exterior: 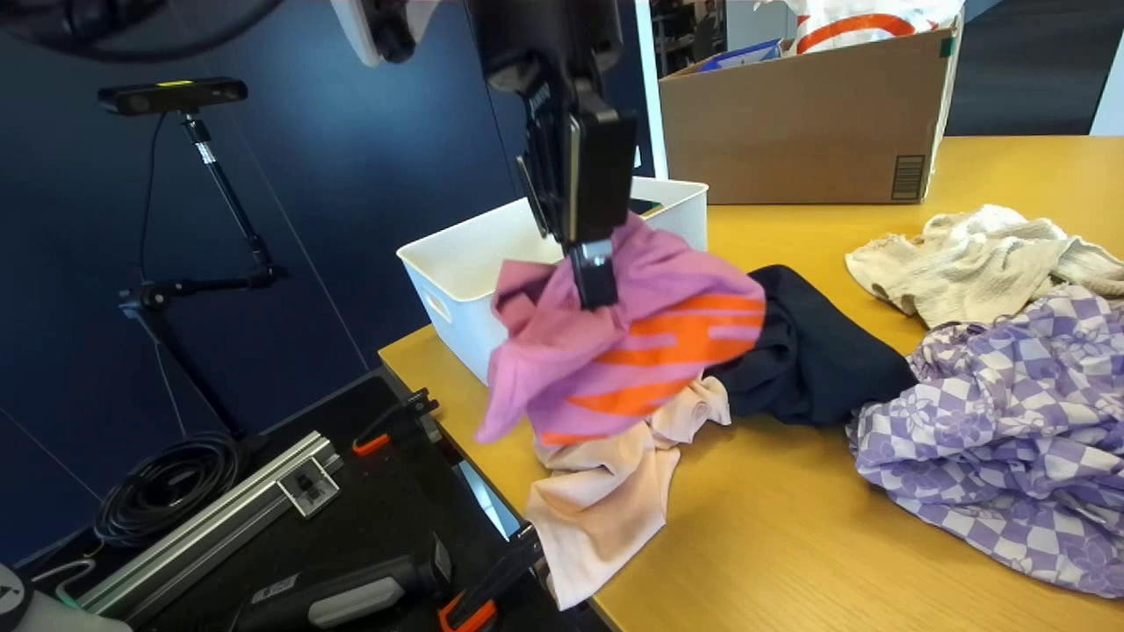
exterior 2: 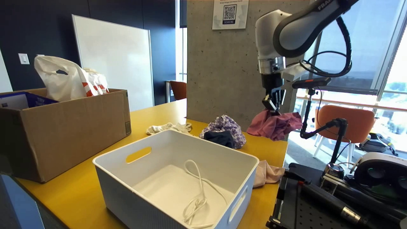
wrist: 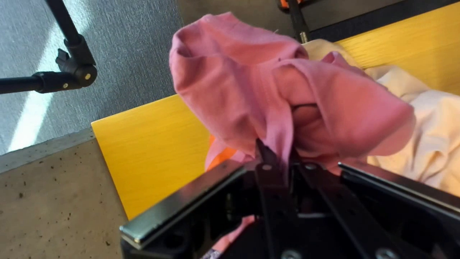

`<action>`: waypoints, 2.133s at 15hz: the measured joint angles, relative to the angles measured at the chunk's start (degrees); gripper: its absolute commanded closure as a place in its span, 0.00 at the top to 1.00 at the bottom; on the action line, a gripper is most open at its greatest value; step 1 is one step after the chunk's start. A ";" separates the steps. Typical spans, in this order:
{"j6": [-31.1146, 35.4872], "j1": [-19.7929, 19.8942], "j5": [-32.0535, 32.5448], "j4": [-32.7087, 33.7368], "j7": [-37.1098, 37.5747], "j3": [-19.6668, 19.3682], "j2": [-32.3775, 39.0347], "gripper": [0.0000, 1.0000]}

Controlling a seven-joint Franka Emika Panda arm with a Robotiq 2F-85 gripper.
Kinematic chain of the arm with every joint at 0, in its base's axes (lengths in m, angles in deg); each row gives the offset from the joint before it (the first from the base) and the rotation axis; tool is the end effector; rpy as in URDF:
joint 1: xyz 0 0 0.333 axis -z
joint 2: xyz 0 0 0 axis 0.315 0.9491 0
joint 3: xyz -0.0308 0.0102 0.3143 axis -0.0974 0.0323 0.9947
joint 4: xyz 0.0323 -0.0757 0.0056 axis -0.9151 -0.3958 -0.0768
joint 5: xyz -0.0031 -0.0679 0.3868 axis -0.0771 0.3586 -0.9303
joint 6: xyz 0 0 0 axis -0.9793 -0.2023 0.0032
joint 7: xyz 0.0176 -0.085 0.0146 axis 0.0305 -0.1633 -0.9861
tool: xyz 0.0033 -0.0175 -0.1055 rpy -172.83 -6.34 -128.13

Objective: Remove the objects inside the basket

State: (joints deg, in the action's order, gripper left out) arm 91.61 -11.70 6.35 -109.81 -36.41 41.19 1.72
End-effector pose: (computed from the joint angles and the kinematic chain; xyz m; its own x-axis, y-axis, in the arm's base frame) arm 0.4610 -0.1280 0.3498 0.9551 -0.2781 -0.1020 -0.2430 -0.9326 0.2670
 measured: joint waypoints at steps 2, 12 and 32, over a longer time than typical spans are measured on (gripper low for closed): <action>4.50 1.66 0.24 -0.48 0.00 -0.91 2.93 0.02; 18.60 2.37 0.24 6.47 2.38 -3.97 24.47 0.02; 14.11 -1.57 -1.17 8.57 -1.92 -2.45 2.57 1.00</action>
State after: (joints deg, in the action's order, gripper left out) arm 105.72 -13.27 5.18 -101.24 -38.34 38.74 4.29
